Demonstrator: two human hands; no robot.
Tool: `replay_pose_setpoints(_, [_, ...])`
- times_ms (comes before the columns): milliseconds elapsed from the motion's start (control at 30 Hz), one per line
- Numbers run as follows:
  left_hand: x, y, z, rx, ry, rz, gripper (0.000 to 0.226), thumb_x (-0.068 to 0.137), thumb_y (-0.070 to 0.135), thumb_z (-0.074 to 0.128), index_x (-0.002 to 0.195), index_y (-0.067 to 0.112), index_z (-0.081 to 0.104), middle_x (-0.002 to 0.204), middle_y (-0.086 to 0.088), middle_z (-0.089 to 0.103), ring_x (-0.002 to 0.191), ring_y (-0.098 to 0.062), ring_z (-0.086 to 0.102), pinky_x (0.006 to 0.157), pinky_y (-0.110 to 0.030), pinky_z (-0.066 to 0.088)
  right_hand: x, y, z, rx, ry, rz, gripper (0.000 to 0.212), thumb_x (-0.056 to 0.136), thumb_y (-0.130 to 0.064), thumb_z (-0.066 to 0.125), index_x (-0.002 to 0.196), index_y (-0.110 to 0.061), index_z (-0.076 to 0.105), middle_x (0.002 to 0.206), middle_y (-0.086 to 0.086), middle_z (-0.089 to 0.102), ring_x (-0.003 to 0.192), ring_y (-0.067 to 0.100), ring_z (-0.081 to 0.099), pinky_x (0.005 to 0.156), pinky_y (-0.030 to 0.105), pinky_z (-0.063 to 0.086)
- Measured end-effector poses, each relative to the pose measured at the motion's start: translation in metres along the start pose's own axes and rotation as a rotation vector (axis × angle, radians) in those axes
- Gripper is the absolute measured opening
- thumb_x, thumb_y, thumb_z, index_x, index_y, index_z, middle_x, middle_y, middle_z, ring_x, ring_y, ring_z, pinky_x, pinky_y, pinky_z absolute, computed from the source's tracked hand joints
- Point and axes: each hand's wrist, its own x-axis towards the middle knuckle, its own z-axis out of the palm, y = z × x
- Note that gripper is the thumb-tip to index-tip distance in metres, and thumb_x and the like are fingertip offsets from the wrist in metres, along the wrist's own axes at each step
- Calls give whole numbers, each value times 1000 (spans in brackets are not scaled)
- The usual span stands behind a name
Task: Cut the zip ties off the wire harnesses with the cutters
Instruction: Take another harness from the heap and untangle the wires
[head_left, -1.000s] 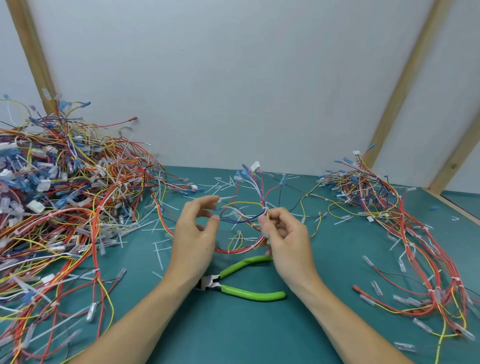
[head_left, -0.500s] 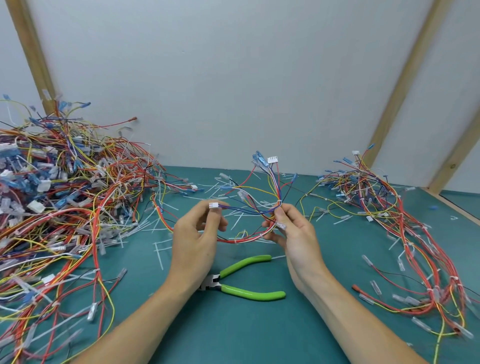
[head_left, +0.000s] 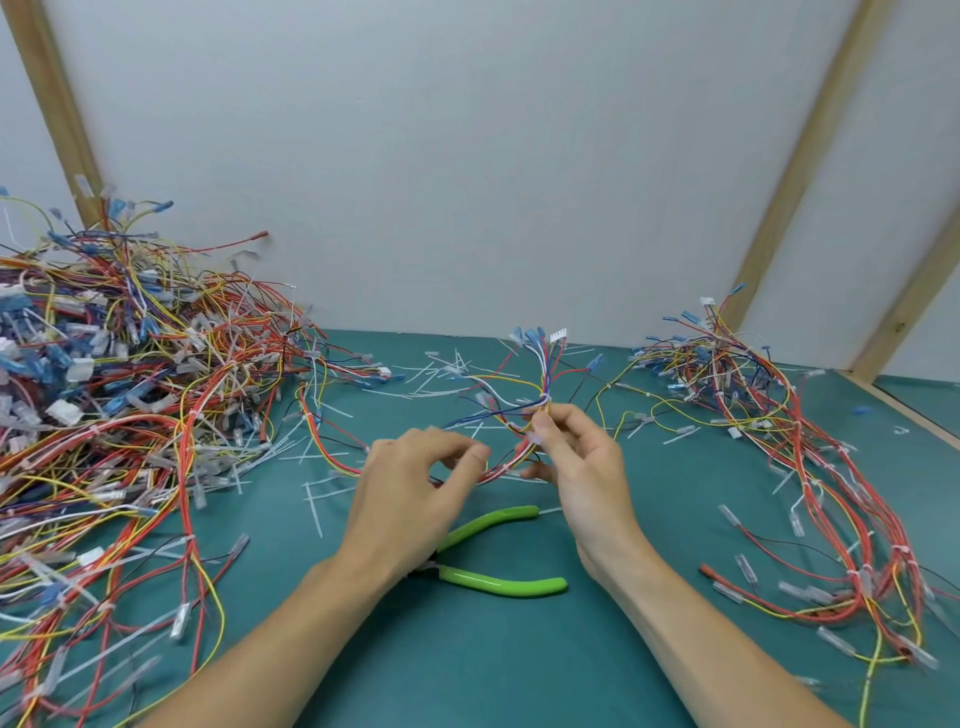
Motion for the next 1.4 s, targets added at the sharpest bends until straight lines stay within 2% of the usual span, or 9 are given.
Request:
replay_pose_setpoints(167, [-2,0,1,-5,-45,72,26,78,55,72,96,37,74,83,28,70,86,4,67,81,-32,54,-1,0,4,-82,-62,-58,34,104,1,50,102,-20,76,82,-11,72,74,9,61,62,25,53])
replay_pose_setpoints(333, [-3,1,4,-71,5,46,8,88,39,68,88,32,72,77,20,71,74,-11,66,71,-36,53,-1,1,1,-435,67,-286,31,94,-8,69,96,-39,71,95,-8,57,81,3,53,75,10,38])
replay_pose_setpoints(500, [2,-4,-1,-215,118,-68,12,92,17,72,86,27,75,72,13,73,68,-10,69,70,-35,55,5,-1,-13,-619,241,-342,21,93,-16,70,90,-36,69,95,-15,59,97,6,53,81,17,36])
replay_pose_setpoints(767, [3,-5,0,-283,155,-140,8,92,20,72,86,26,75,71,9,74,61,-15,67,64,-30,54,7,-6,-18,-255,375,-298,14,82,-8,67,77,-21,67,59,-12,53,53,5,41,52,20,35])
replay_pose_setpoints(933, [4,-7,0,-314,192,-144,9,91,20,72,86,26,74,71,8,74,59,-15,67,63,-27,55,3,-12,-17,-267,434,-366,20,87,-7,65,97,-23,58,89,-14,62,59,9,57,57,21,42])
replay_pose_setpoints(1067, [6,-10,0,-381,215,-161,9,91,19,73,85,26,73,71,4,74,60,-18,69,65,-29,56,-14,-10,-1,-430,170,-543,8,90,-17,67,91,-25,64,78,-13,65,66,11,64,58,17,45])
replay_pose_setpoints(1200, [6,-8,-1,-428,168,-147,8,90,15,74,88,23,74,77,3,76,64,-16,70,65,-27,56,-28,4,20,-619,-127,-389,10,92,-28,67,93,-29,77,84,-21,74,67,8,67,70,23,53])
replay_pose_setpoints(1333, [5,-3,0,-361,22,-60,22,94,8,67,100,29,73,93,7,75,86,-12,71,78,-36,57,-25,5,19,-566,-173,-244,15,95,-24,69,101,-33,79,91,-25,75,75,6,68,79,21,53])
replay_pose_setpoints(1400, [4,0,1,-332,-31,15,29,95,5,65,108,31,71,103,7,69,97,-13,67,82,-39,55,-22,3,18,-401,-159,-165,17,96,-20,70,94,-35,79,84,-20,75,71,3,67,69,20,53])
